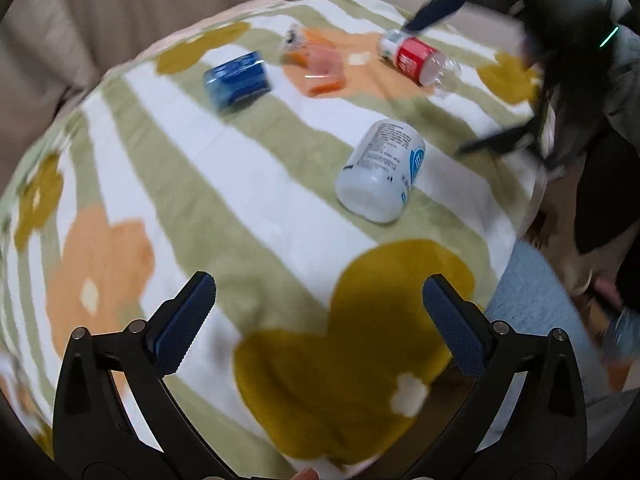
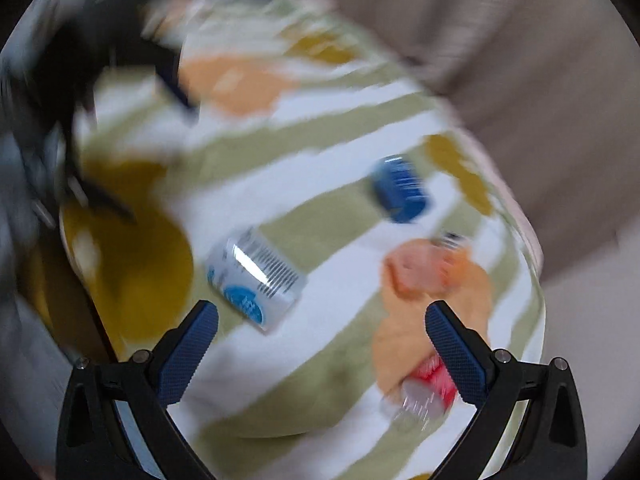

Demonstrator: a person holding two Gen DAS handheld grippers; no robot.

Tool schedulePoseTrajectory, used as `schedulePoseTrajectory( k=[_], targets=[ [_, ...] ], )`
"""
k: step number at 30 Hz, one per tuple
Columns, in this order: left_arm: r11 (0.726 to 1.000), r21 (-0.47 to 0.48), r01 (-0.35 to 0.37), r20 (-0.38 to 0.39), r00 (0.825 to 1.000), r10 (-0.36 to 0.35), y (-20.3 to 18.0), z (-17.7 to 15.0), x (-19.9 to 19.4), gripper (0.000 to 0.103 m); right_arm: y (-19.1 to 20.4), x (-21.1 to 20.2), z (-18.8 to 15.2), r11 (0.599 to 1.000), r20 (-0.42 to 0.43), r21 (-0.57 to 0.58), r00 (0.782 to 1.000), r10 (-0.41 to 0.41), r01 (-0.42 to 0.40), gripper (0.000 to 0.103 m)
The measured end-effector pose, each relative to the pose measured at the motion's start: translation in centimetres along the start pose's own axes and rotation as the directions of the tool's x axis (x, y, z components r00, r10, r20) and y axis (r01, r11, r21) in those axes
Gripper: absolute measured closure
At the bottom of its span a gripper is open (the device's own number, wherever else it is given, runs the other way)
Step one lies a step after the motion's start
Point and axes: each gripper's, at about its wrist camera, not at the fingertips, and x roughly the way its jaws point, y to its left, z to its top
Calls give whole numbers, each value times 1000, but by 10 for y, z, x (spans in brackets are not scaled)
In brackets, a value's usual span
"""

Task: Flip cup upside down
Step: 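Bring the right tool to the white cup and close on it, then lift the white cup with the right tool and turn it upright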

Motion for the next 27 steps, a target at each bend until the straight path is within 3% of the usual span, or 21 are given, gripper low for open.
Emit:
schedulePoseTrajectory(
  k=[3, 6, 9, 10, 11, 14, 16, 18, 20, 22, 25, 27],
  targets=[
    [999, -54, 7, 36, 999, -5, -1, -16, -10, 0, 17, 37, 15, 986, -107, -151, 992, 61, -77, 2],
    [998, -65, -1, 17, 1000, 3, -3, -28, -9, 0, 35, 61, 29, 952, -172, -274, 981, 93, -138, 18],
    [997, -72, 5, 18, 1000, -4, -3, -34, -10, 0, 42, 76, 38, 934, -233, -305, 966, 115, -185, 33],
    [997, -73, 12, 21, 1000, -11, -3, -35, -12, 0, 44, 82, 40, 931, -265, -301, 956, 129, -209, 44],
    [997, -72, 15, 24, 1000, -13, -2, -36, -13, 0, 44, 84, 40, 932, -284, -292, 950, 129, -214, 43],
    [997, -69, 16, 43, 999, -13, 1, -38, -20, 0, 34, 88, 46, 954, -336, -191, 928, 158, -232, 43],
    [997, -75, 26, 62, 998, -21, 4, -36, -24, 0, 14, 92, 48, 971, -386, 13, 894, 226, -240, 43],
    [995, -86, 43, 84, 996, -36, 8, -35, -27, 0, -7, 94, 45, 951, -391, 215, 872, 294, -225, 43],
    [994, -101, 51, 105, 994, -41, 12, -32, -32, 0, -28, 97, 37, 885, -373, 425, 855, 361, -189, 43],
    [991, -116, 59, 129, 991, -43, 15, -30, -37, 0, -46, 101, 23, 769, -345, 625, 836, 426, -133, 43],
    [988, -136, 72, 163, 985, -50, 19, -27, -47, 0, -58, 105, 2, 608, -312, 793, 830, 462, -40, 43],
    [987, -141, 79, 185, 981, -53, 19, -27, -54, 0, -60, 108, -8, 535, -289, 844, 831, 475, -13, 43]
  ],
)
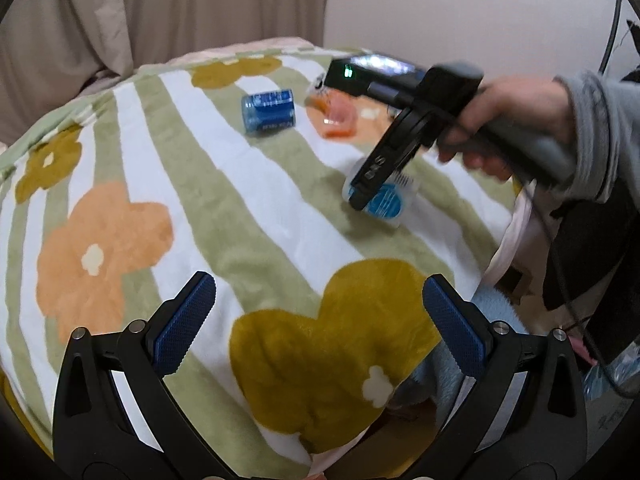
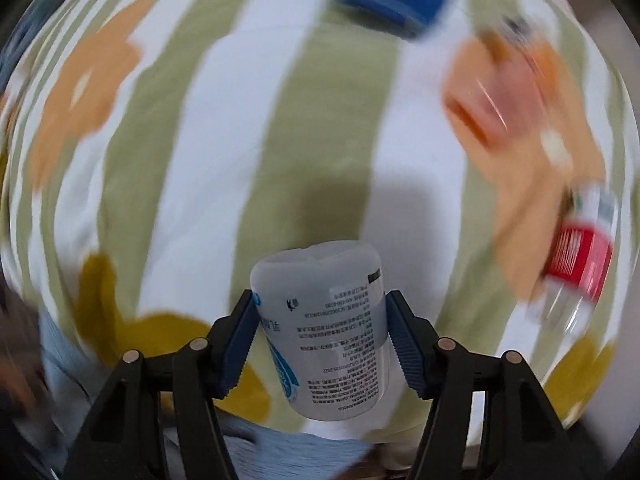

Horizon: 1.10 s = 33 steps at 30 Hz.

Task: Flip cup upside down
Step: 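Lift the white cup with the right tool and turn it upright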

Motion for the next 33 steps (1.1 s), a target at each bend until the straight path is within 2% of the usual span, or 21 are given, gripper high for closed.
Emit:
schedulePoseTrajectory(
  k=[3, 6, 9, 13, 15, 19, 24, 26, 29, 31, 33],
  targets=[
    [1000, -7, 5, 26, 1000, -5, -1, -1, -8, 0, -4, 5, 0, 999, 2, 53, 1000, -10, 9, 43],
    [1000, -25, 4, 44, 999, -3, 0, -4, -16, 0, 1, 6, 2, 999, -9, 47, 1000, -20, 21, 42],
    [999, -48, 8, 67, 998, -5, 3, -7, -24, 0, 11, 6, 9, 999, -28, -4, 999, -43, 43, 31],
    [996, -82, 21, 83, 996, -14, 7, -10, -31, 0, 21, 7, 15, 992, -134, -90, 986, -103, 92, 30],
    [995, -95, 21, 90, 996, -12, 10, -13, -35, 0, 23, 13, 18, 988, -156, -115, 980, -122, 105, 30],
    [994, -110, 12, 93, 996, -2, 13, -17, -38, 0, 25, 18, 19, 990, -208, -126, 974, -93, 67, 30],
    [992, -127, 10, 90, 996, 1, 17, -20, -41, 0, 27, 29, 17, 990, -195, -133, 978, -79, 53, 31],
    [991, -131, 13, 90, 996, -1, 16, -21, -41, 0, 27, 31, 15, 990, -197, -134, 979, -57, 30, 47],
    [991, -132, 13, 91, 996, -1, 14, -21, -41, 0, 29, 30, 15, 989, -169, -147, 984, -49, 24, 48],
    [991, -133, 11, 97, 995, 2, 14, -20, -41, 0, 29, 19, 10, 989, -114, -148, 993, -25, 8, 48],
    [991, -132, 4, 106, 994, 10, 14, -20, -42, 0, 23, -7, 0, 992, 26, -114, 998, 53, -49, 48]
  ],
)
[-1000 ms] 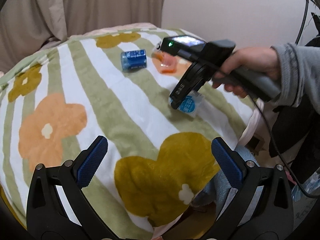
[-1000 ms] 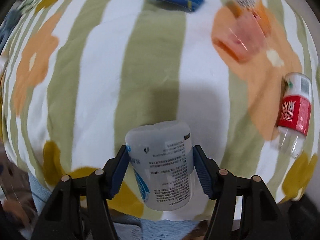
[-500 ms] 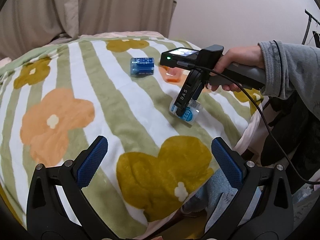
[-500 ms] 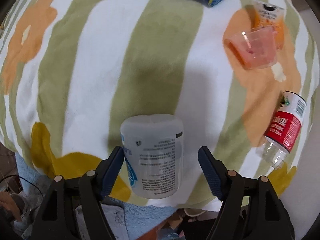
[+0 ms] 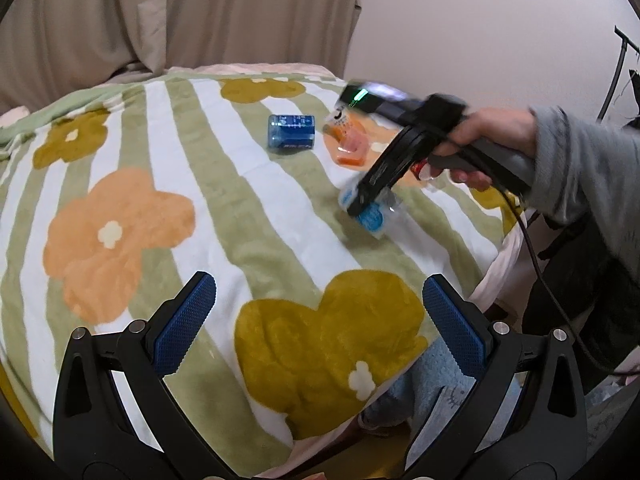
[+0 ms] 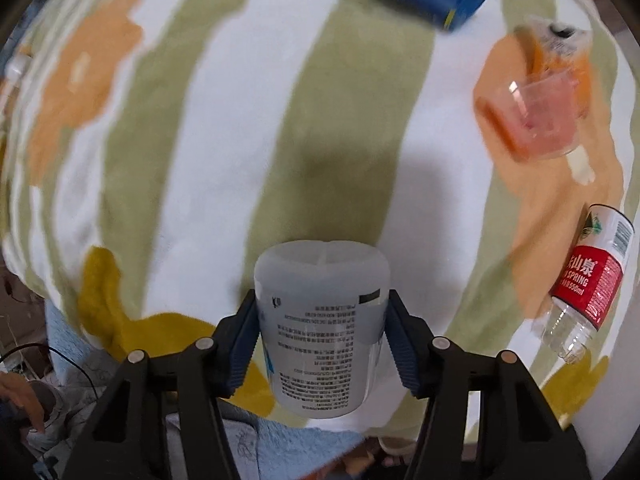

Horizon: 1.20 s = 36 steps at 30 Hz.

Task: Flip cup upside down
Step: 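Lift the white cup with the right tool and turn it upright, then lower the white cup onto the bed with the right tool and open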

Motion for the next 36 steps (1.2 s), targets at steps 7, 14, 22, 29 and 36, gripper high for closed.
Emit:
schedulePoseTrajectory(
  k=[7, 14, 22, 29, 36],
  targets=[
    [998, -42, -51, 77, 996, 54, 0, 5, 4, 0, 6, -62, -99, 994, 693, 75, 713, -108, 77, 48],
    [995, -46, -91, 92, 991, 95, -8, 3, 10, 0, 3, 7, -121, 985, 832, 160, 545, -104, -57, 48],
    [992, -22, -121, 97, 988, 123, -16, 4, 14, 0, -8, 11, -131, 986, 837, 159, 537, -104, -58, 48],
    [991, -14, -130, 132, 983, 131, -24, 9, 11, 0, -3, 12, -140, 989, 823, 144, 559, -104, -27, 47],
    [990, -13, -143, 133, 981, 144, -26, 11, 9, 0, -2, 13, -139, 987, 821, 152, 561, -100, -46, 41]
  ],
)
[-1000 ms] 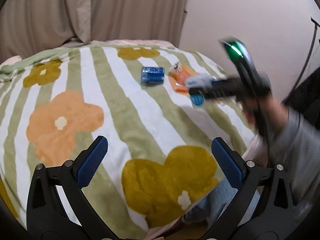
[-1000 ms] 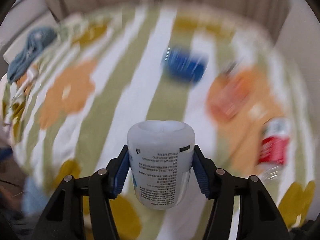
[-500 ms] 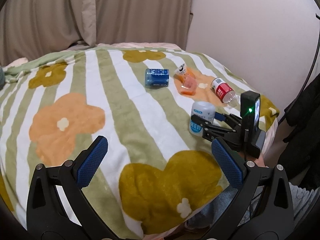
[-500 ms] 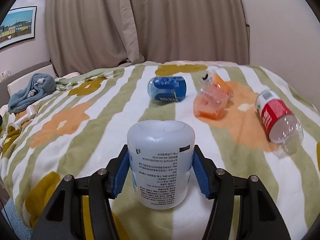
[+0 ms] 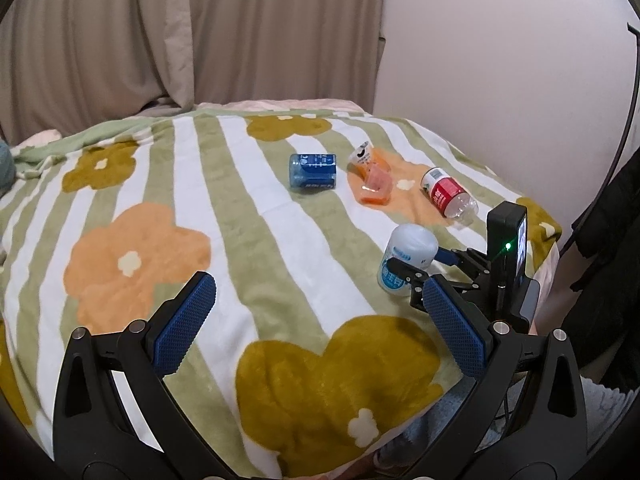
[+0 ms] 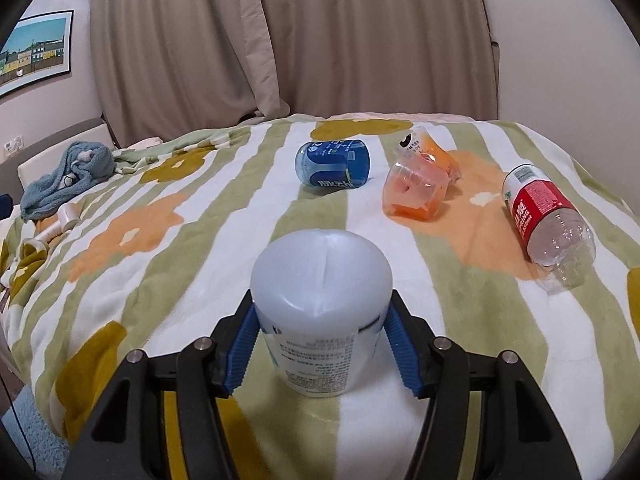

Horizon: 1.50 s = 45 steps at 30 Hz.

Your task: Flip cup upside down

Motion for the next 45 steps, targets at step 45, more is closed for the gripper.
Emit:
schedulePoseTrajectory(
  k=[45],
  targets=[
    [990, 130, -44, 406, 914, -13, -54, 87, -67, 0, 30, -229, 88, 842, 289, 110, 794, -535, 528, 0]
  ],
)
